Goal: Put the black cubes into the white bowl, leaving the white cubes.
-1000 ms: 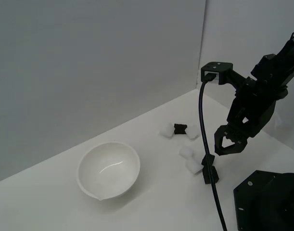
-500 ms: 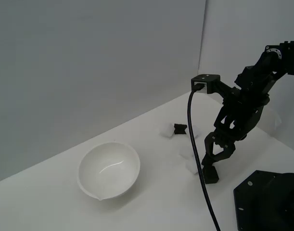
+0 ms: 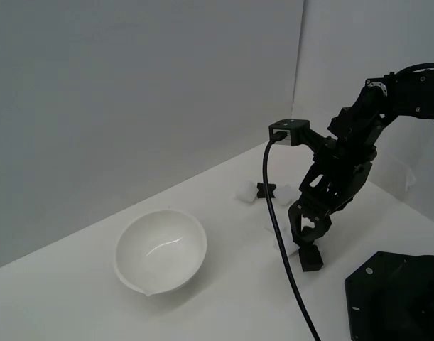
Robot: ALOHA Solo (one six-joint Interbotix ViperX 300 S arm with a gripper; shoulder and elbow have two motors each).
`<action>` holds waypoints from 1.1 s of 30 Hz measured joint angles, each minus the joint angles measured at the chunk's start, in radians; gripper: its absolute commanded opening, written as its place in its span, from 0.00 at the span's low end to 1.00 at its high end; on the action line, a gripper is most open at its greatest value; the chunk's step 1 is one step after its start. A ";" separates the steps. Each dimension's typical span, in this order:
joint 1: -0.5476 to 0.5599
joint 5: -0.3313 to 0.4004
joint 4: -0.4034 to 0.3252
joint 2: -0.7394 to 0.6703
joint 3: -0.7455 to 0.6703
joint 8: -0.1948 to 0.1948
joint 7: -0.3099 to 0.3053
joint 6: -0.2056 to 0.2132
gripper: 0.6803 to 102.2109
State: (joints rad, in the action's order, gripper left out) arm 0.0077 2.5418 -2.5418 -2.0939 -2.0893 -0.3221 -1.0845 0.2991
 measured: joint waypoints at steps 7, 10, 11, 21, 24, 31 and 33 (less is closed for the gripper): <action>0.009 -0.002 0.000 0.072 0.074 0.008 0.002 0.003 0.98; 0.009 0.000 0.000 0.114 0.115 0.008 0.002 -0.002 0.98; 0.011 0.000 0.000 0.124 0.127 0.008 0.002 -0.006 0.98; 0.011 -0.017 0.018 0.233 0.235 0.011 0.015 -0.037 0.98; 0.009 -0.028 0.028 0.259 0.262 0.011 0.015 -0.037 0.98; 0.018 -0.041 0.043 0.308 0.311 0.012 0.034 -0.038 0.97; 0.026 -0.041 0.043 0.322 0.324 0.011 0.035 -0.038 0.97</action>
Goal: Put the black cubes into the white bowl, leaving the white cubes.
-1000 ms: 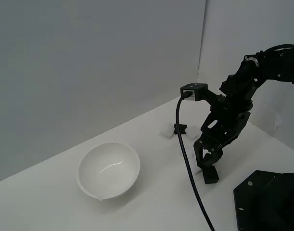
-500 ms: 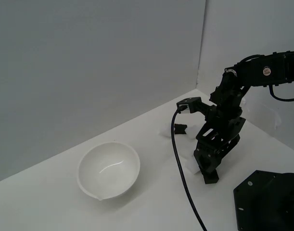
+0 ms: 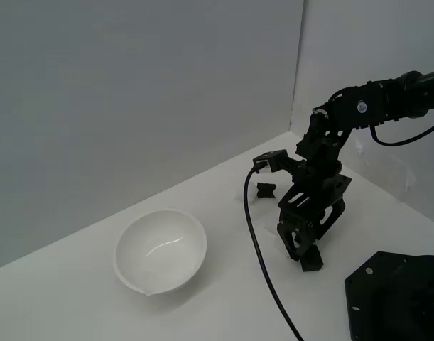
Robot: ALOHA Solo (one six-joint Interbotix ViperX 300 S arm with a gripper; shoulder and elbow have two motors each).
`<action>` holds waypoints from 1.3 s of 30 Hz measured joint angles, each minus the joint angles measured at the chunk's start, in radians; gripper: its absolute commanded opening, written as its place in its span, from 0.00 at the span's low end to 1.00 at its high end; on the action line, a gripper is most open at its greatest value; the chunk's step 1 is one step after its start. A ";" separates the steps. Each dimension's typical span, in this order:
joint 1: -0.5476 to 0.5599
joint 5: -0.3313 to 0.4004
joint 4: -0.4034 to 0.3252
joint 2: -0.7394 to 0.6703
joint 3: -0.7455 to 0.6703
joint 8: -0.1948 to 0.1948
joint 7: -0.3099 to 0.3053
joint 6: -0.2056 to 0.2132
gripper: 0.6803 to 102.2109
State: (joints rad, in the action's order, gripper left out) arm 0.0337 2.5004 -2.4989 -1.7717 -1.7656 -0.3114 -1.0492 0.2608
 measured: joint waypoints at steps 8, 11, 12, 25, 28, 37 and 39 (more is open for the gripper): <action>0.018 -0.002 0.002 0.034 0.032 0.000 0.005 0.000 0.77; 0.018 -0.002 0.002 0.034 0.034 0.000 0.005 0.000 0.58; 0.018 -0.002 0.002 0.034 0.034 0.000 0.006 0.000 0.57; 0.018 -0.002 0.002 0.025 0.025 0.000 -0.028 -0.003 0.31; 0.018 -0.002 0.002 0.009 0.009 0.000 -0.029 -0.014 0.31; -0.008 -0.002 0.002 -0.034 -0.034 0.000 -0.046 -0.032 0.31; -0.020 -0.002 0.002 -0.049 -0.048 0.000 -0.058 -0.035 0.31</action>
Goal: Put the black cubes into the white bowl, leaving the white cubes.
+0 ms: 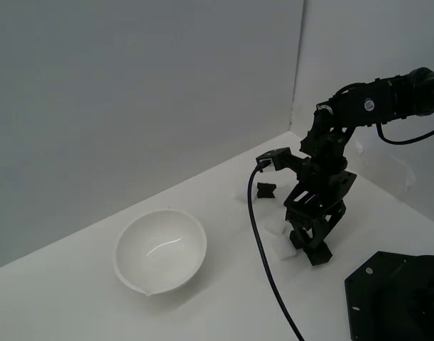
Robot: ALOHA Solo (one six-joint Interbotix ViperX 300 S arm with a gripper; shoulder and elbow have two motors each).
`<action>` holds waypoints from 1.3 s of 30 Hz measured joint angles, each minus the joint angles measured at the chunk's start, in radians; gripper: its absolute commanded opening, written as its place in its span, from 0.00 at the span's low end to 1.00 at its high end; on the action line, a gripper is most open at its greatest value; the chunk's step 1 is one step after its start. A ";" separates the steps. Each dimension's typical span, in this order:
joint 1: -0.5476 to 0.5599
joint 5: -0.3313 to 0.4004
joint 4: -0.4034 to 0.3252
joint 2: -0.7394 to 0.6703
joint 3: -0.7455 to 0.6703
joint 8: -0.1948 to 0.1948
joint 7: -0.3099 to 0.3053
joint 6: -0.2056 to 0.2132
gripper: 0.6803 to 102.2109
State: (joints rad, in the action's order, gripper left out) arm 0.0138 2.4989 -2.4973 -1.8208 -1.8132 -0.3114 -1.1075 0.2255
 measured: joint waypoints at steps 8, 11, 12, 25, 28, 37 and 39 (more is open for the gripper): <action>-0.012 -0.031 0.031 -0.080 -0.078 0.000 -0.037 0.000 0.31; -0.012 -0.058 0.058 -0.117 -0.117 0.000 -0.055 -0.002 0.31; -0.012 -0.066 0.067 -0.133 -0.132 0.000 -0.058 -0.002 0.31; 0.049 -0.170 0.170 -0.290 -0.293 -0.005 -0.064 0.063 0.31; 0.072 -0.178 0.179 -0.311 -0.314 -0.003 -0.032 0.094 0.31; 0.201 -0.179 0.179 -0.319 -0.322 -0.005 0.118 0.187 0.31; 0.229 -0.181 0.181 -0.319 -0.322 -0.005 0.164 0.207 0.31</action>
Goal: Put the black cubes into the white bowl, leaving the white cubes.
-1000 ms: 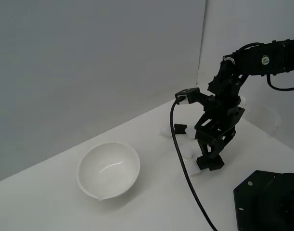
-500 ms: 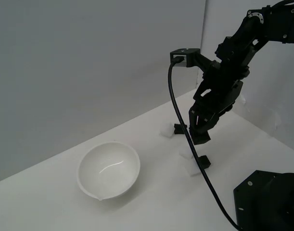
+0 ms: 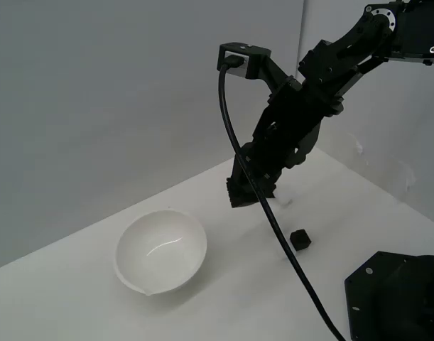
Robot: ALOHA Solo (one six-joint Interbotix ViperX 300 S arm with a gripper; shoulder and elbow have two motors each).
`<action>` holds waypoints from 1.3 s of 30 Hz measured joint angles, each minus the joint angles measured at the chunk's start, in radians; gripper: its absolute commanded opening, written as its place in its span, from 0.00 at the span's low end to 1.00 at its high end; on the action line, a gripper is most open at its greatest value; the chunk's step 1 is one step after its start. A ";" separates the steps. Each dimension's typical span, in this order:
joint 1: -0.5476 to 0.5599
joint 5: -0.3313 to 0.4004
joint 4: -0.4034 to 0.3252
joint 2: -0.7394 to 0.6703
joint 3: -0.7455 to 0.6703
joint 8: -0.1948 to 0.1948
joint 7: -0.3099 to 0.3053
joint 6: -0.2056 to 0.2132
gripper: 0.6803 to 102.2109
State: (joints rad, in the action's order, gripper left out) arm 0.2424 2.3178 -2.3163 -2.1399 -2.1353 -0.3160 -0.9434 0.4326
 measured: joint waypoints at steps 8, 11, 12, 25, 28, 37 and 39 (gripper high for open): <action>0.100 -0.003 0.003 0.029 0.029 0.000 0.127 0.052 0.31; 0.137 -0.005 0.005 0.052 0.054 0.000 0.164 0.060 0.31; 0.146 -0.005 0.005 0.061 0.063 0.002 0.181 0.061 0.31; 0.233 -0.014 0.014 0.178 0.179 0.000 0.354 0.086 0.31; 0.250 -0.023 0.023 0.204 0.206 0.002 0.371 0.097 0.32; 0.284 -0.063 0.063 0.261 0.264 0.000 0.393 0.124 1.00; 0.282 -0.063 0.063 0.262 0.265 0.000 0.393 0.140 0.97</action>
State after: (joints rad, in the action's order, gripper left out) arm 0.5246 2.2550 -2.2534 -1.8776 -1.8699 -0.3160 -0.5507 0.5722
